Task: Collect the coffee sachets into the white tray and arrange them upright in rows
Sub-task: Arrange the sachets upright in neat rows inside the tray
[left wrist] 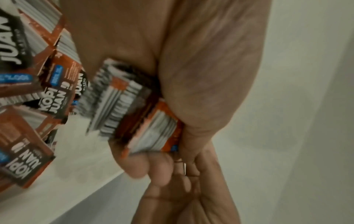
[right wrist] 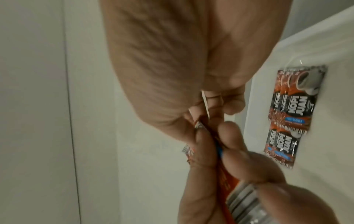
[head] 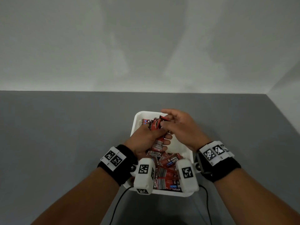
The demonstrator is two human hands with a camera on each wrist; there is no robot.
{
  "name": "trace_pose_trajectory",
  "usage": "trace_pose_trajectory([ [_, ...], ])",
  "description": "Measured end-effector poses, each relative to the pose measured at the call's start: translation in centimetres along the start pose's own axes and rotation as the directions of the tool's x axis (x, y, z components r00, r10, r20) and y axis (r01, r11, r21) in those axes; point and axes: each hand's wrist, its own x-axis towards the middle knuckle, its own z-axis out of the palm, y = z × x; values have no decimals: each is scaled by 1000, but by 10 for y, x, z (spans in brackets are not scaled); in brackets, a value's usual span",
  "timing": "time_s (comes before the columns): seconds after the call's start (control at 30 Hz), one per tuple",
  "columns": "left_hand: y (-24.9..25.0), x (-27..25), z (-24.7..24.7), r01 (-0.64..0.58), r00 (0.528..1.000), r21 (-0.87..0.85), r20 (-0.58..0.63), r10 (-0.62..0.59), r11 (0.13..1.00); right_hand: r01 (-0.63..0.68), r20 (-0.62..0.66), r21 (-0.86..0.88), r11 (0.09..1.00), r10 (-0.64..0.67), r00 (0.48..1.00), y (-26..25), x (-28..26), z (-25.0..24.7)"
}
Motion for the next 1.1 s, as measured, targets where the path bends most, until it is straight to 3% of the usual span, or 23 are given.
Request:
trace_pose_trajectory([
  [0.1, 1, 5, -4, 2, 999, 151, -50, 6, 989, 32, -47, -50, 998, -34, 998, 1, 5, -8],
  [0.2, 5, 5, -16, 63, 996, 54, -60, -60, 997, 44, -130, -77, 996, -54, 990, -1, 2, -17],
  [0.37, 7, 1, -37, 20, 996, 95, -86, -12, 995, 23, -159, 211, 977, 11, 987, 2, -5, -22],
  [0.5, 6, 3, -36, -98, 970, 94, -212, 116, 991, 41, -205, -39, 998, -48, 978, 7, -9, -15],
  [0.53, 5, 3, -35, -123, 957, 121, -247, 150, 985, 27, -216, -30, 999, -33, 976, 10, -10, -13],
  [0.63, 2, 4, -31, -166, 917, 180, -333, 219, 970, 58, -291, 139, 989, -15, 957, 14, -9, -7],
  [0.7, -1, 4, -28, -191, 888, 181, -387, 248, 965, 65, -316, 359, 931, 55, 947, 14, -8, -2],
  [0.77, -3, 3, -20, -214, 871, 197, -404, 278, 957, 25, -261, 559, 829, 147, 954, 11, -8, 5],
  [0.83, -7, 2, -9, -232, 876, 248, -368, 313, 940, -6, -196, 608, 794, 158, 968, 11, -7, 12],
  [0.97, -12, -1, 3, -165, 931, 256, -279, 237, 952, -9, -180, 621, 784, 154, 972, 9, -1, 12],
  [1.1, -13, 0, -9, -29, 952, -154, -306, -20, 988, -119, -154, 598, 792, 260, 953, 12, 2, 2],
])
